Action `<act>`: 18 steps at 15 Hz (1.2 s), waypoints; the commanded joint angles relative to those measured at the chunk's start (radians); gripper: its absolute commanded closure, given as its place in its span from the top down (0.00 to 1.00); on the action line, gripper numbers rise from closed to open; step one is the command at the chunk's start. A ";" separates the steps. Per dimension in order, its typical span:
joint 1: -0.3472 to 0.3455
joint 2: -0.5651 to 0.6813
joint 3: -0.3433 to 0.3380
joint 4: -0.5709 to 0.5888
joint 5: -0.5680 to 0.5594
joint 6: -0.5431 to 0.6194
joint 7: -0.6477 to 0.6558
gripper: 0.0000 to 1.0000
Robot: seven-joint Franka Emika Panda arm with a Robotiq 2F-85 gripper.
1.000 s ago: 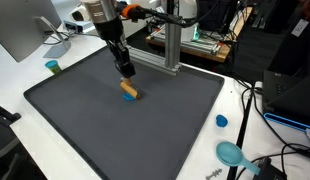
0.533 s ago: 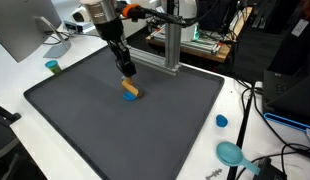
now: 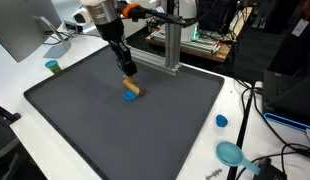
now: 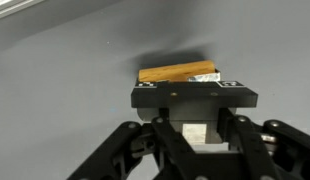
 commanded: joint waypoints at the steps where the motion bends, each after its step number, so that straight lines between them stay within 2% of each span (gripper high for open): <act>1: 0.000 0.005 -0.004 -0.068 0.003 0.180 0.010 0.22; 5: 0.020 0.003 -0.014 -0.080 -0.054 0.325 0.017 0.22; 9: 0.034 0.019 -0.025 -0.090 -0.100 0.306 0.040 0.22; 15: 0.033 0.028 -0.017 -0.096 -0.082 0.428 0.032 0.22; 16: 0.011 -0.016 0.010 -0.101 -0.019 0.437 -0.017 0.22; 18: -0.021 -0.136 0.059 -0.117 0.037 0.303 -0.186 0.22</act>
